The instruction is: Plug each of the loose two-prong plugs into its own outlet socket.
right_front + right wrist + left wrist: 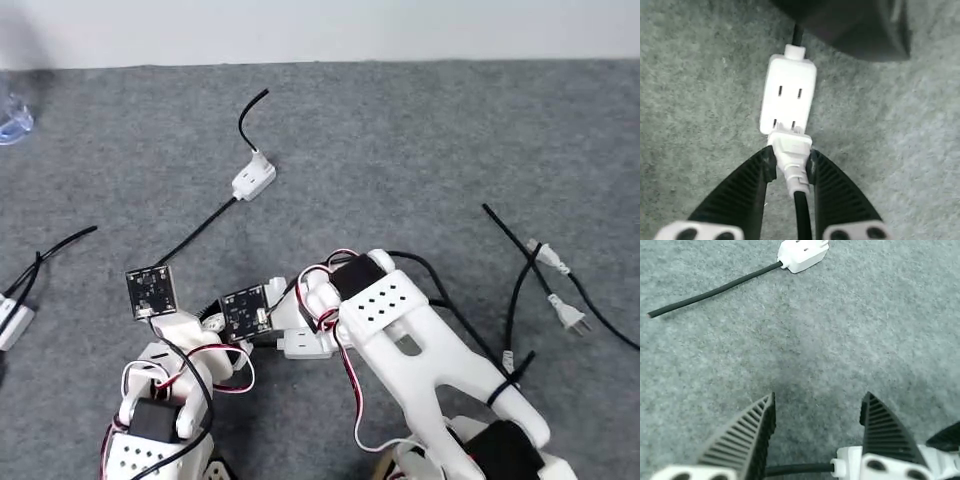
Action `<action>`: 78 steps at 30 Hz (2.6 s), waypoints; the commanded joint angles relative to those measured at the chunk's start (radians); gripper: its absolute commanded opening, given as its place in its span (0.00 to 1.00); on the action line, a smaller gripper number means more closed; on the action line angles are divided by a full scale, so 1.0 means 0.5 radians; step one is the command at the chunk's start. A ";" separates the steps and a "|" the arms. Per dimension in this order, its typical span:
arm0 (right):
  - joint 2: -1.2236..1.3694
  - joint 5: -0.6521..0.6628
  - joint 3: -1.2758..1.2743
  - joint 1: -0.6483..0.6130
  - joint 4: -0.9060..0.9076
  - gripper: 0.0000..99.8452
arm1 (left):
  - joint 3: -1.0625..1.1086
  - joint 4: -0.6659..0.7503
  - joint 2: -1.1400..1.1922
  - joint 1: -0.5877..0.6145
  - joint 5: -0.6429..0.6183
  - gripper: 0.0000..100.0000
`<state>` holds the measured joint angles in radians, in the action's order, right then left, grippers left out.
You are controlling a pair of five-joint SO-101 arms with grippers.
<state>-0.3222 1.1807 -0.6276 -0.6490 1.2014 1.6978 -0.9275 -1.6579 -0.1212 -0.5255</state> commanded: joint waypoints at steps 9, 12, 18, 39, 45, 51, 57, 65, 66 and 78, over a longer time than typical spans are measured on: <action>0.002 0.175 0.000 0.023 -0.044 0.01 | -0.017 -0.021 -0.009 -0.012 0.015 0.26; 0.002 0.169 -0.021 0.026 -0.051 0.01 | -0.017 -0.021 -0.009 -0.012 0.015 0.26; 0.002 0.178 -0.157 0.048 -0.170 0.01 | -0.017 -0.021 -0.009 -0.012 0.015 0.26; -0.054 -0.046 -0.503 0.026 -0.554 0.01 | -0.017 -0.021 -0.009 -0.012 0.015 0.26; -0.308 -0.273 -0.411 -0.078 -0.416 0.19 | -0.017 -0.021 -0.009 -0.012 0.015 0.26; -0.649 -0.396 -0.301 -0.075 -0.247 0.33 | -0.017 -0.021 -0.009 -0.012 0.015 0.26; -0.861 -0.399 -0.221 -0.054 -0.005 0.33 | -0.017 -0.018 -0.009 -0.012 0.018 0.26; -1.026 -0.552 -0.319 0.315 -0.048 0.33 | -0.017 -0.006 -0.012 0.003 0.018 0.26; -1.063 -0.647 -0.347 0.391 -0.106 0.33 | -0.017 -0.006 -0.012 0.003 0.018 0.26; -1.502 -1.820 -1.065 1.358 -0.974 0.33 | -0.017 0.239 -0.012 0.411 0.203 0.26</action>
<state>-1.0311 0.3399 -1.0925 -0.0552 0.8454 1.6978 -0.8339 -1.6579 0.0614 -0.5132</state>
